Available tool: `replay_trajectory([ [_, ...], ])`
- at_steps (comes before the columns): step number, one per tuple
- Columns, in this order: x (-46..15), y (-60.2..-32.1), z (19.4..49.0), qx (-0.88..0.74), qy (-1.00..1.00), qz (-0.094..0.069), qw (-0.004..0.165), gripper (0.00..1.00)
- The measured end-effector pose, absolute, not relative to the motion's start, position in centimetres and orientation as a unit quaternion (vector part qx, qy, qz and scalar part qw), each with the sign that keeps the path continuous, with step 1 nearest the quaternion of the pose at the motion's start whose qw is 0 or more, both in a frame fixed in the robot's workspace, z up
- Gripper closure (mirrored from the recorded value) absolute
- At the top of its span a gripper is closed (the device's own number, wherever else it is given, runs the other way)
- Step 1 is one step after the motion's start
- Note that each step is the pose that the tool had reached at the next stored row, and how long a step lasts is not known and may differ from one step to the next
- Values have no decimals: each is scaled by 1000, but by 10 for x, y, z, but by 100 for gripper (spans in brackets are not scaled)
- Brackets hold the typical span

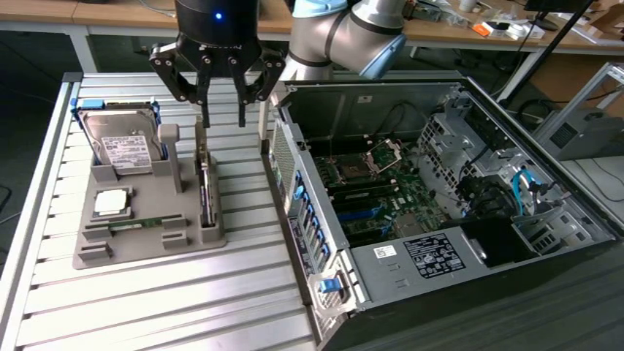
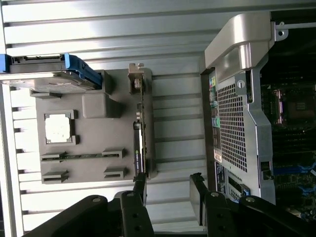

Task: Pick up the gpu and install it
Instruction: 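Pick up the gpu and move the gpu toward the slot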

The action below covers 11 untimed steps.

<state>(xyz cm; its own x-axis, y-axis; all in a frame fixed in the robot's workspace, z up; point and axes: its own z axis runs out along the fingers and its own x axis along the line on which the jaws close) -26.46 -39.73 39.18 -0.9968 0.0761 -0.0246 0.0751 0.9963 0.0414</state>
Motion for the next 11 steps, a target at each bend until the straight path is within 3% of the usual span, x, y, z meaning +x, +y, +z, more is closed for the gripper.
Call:
replay_trajectory([
  [9, -265, -397, 390, 38, 999, 20, 13, 52],
  [11, -272, -397, 379, 38, 999, 20, 13, 52],
])
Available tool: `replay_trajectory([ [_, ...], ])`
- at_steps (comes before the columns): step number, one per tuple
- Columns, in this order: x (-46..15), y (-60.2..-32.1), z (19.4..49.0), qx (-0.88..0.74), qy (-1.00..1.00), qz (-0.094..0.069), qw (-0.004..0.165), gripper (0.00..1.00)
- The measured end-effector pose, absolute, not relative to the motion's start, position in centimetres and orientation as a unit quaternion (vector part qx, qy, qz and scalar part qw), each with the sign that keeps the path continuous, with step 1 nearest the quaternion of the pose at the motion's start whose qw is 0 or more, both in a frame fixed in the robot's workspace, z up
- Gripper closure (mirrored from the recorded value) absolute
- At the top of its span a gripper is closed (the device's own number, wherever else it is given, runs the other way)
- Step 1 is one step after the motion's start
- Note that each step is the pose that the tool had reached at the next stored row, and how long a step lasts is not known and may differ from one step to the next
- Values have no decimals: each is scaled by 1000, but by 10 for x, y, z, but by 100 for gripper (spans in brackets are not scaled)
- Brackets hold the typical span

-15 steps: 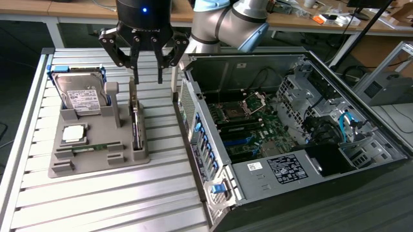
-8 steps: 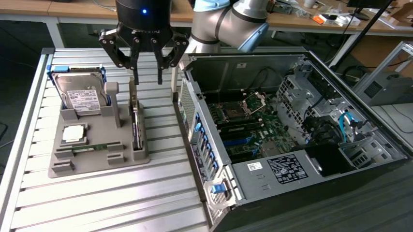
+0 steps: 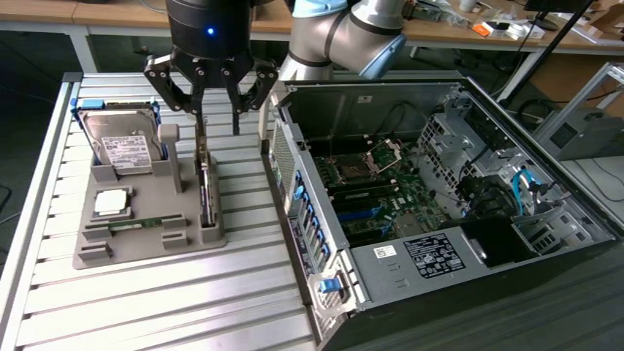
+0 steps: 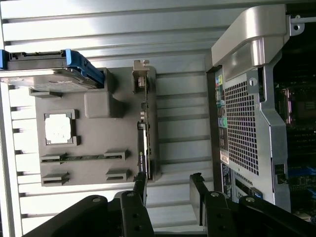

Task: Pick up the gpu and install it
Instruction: 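Pick up the gpu and move the gpu toward the slot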

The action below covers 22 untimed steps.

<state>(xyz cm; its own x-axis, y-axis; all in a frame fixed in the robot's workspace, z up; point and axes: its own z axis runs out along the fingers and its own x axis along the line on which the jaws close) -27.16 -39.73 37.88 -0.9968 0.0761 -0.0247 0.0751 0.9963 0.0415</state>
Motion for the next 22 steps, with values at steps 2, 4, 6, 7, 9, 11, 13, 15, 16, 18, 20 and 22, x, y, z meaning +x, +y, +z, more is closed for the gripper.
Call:
replay_trajectory([
  [2, -272, -397, 379, 38, 999, 20, 13, 52],
  [4, -272, -397, 378, 38, 999, 20, 13, 52],
  [6, -272, -397, 378, 38, 999, 20, 13, 52],
  [7, -272, -397, 378, 38, 999, 20, 13, 52],
  [9, -272, -397, 377, 38, 999, 20, 13, 52],
  [11, -272, -397, 377, 38, 999, 20, 13, 52],
  [13, -272, -397, 376, 38, 999, 20, 13, 52],
  [15, -272, -397, 376, 38, 999, 20, 13, 52],
  [16, -272, -397, 376, 38, 999, 20, 13, 52],
  [18, -272, -397, 376, 38, 999, 20, 13, 52],
  [20, -272, -397, 375, 38, 999, 20, 13, 52],
  [22, -273, -397, 375, 38, 999, 20, 13, 52],
])
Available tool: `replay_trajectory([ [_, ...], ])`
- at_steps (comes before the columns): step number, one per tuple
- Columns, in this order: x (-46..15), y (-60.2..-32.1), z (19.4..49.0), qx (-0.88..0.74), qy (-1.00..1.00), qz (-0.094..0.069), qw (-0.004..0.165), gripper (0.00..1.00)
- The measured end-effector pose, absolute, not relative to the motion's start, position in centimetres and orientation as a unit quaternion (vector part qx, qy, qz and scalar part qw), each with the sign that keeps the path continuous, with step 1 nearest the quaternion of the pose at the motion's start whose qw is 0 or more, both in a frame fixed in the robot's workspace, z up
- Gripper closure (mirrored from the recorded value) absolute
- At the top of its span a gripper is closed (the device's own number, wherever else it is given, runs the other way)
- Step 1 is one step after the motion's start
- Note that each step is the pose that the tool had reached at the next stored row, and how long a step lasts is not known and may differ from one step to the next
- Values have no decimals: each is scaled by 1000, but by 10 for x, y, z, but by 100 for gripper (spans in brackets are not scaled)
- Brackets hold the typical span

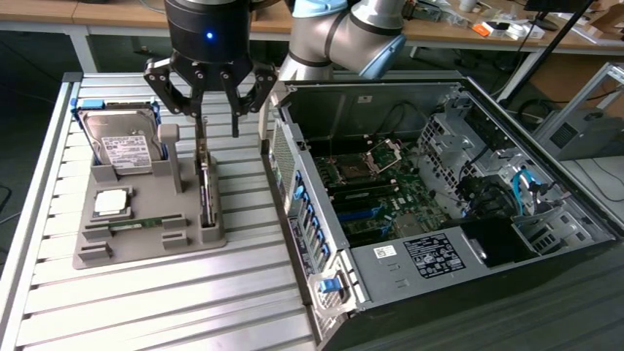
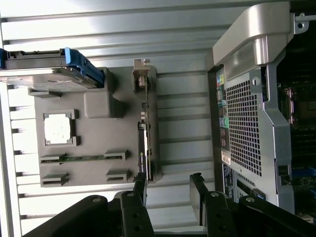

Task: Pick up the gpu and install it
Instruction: 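Pick up the gpu and move the gpu toward the slot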

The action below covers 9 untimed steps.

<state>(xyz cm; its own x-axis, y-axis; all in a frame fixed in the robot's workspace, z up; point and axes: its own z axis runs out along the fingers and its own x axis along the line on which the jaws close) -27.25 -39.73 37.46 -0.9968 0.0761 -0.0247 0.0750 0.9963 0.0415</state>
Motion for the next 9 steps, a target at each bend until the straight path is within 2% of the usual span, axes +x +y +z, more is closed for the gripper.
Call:
replay_trajectory([
  [9, -273, -397, 373, 38, 999, 20, 13, 52],
])
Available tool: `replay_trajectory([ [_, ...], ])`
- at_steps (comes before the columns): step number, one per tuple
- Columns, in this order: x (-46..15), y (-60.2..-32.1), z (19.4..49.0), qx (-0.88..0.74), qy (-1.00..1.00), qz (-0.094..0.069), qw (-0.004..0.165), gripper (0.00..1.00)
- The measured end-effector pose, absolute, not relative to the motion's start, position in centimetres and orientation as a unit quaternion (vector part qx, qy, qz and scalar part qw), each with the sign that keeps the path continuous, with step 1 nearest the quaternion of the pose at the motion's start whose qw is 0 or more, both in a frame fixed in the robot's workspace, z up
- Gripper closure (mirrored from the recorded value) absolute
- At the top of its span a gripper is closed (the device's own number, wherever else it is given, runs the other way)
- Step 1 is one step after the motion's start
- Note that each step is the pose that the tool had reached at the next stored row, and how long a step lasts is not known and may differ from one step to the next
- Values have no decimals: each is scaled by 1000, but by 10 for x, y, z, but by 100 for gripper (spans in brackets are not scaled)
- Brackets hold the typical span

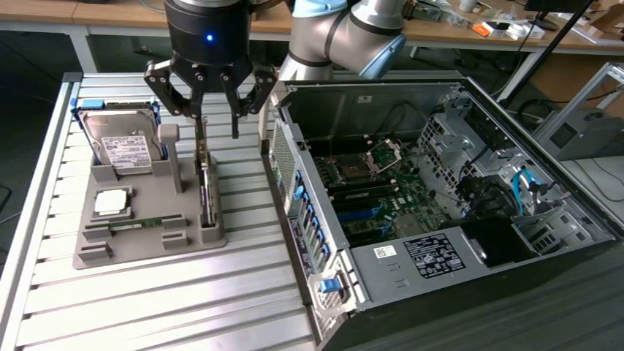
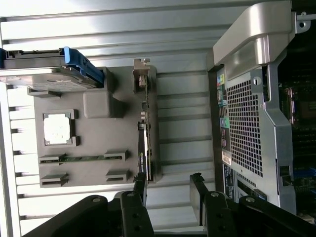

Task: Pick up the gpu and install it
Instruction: 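Pick up the gpu and move the gpu toward the slot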

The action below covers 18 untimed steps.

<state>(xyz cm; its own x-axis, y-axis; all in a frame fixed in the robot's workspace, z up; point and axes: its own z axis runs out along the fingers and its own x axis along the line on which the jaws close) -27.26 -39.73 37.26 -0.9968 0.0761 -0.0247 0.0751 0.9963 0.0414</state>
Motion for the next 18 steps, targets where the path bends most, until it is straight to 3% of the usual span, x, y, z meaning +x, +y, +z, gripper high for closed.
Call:
replay_trajectory([
  [18, -273, -397, 369, 38, 999, 20, 13, 52],
])
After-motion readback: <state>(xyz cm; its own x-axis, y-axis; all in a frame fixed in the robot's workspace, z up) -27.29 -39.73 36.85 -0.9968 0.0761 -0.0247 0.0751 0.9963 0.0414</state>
